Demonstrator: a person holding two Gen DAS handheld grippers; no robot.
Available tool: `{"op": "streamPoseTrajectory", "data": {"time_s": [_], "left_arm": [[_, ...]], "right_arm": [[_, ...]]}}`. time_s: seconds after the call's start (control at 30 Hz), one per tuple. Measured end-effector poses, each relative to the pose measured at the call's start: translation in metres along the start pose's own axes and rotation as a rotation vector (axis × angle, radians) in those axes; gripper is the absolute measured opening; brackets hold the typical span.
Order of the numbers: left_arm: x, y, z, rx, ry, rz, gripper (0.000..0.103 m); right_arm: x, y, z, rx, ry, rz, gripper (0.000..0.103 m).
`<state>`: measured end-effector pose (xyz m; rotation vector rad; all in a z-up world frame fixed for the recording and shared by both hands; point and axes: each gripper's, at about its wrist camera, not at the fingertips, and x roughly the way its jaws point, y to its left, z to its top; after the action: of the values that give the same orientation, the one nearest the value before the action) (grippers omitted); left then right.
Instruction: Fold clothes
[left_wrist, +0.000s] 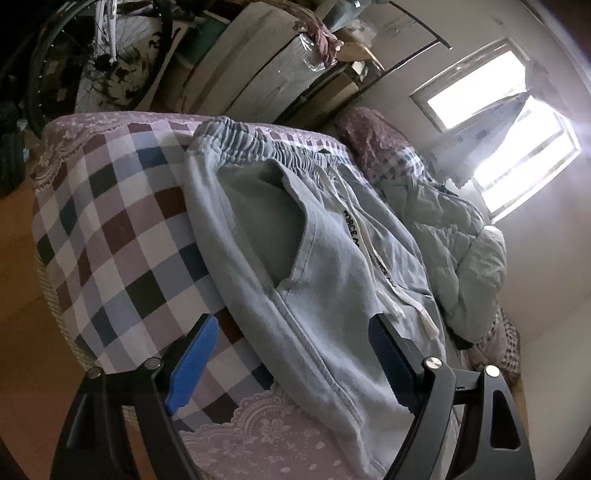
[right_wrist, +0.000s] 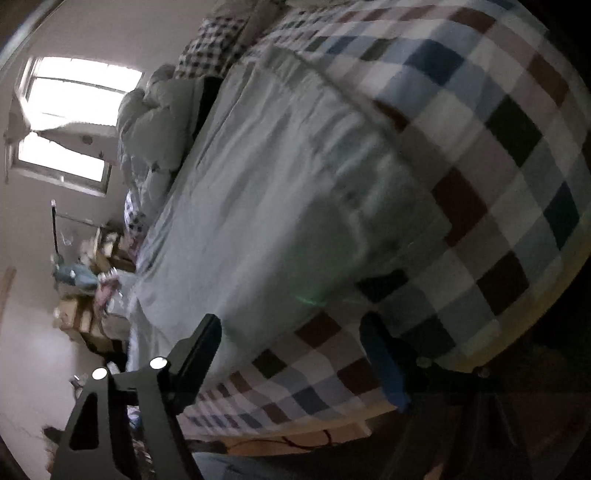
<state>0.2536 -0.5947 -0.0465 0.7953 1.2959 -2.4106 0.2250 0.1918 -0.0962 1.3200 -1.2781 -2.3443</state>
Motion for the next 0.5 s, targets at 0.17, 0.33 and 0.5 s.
{"op": "streamPoseTrajectory", "data": {"time_s": [0.17, 0.33, 0.5], "left_arm": [[0.003, 0.001, 0.002, 0.001, 0.004, -0.003, 0.087], [0.002, 0.002, 0.003, -0.005, -0.006, -0.010, 0.087], [0.004, 0.004, 0.002, -0.004, -0.002, -0.013, 0.087]], "right_arm": [[-0.007, 0.009, 0.014, -0.009, -0.053, 0.049, 0.079], [-0.026, 0.035, 0.020, -0.044, -0.102, 0.111, 0.078], [-0.040, 0.051, 0.016, -0.071, -0.125, 0.151, 0.078]]}}
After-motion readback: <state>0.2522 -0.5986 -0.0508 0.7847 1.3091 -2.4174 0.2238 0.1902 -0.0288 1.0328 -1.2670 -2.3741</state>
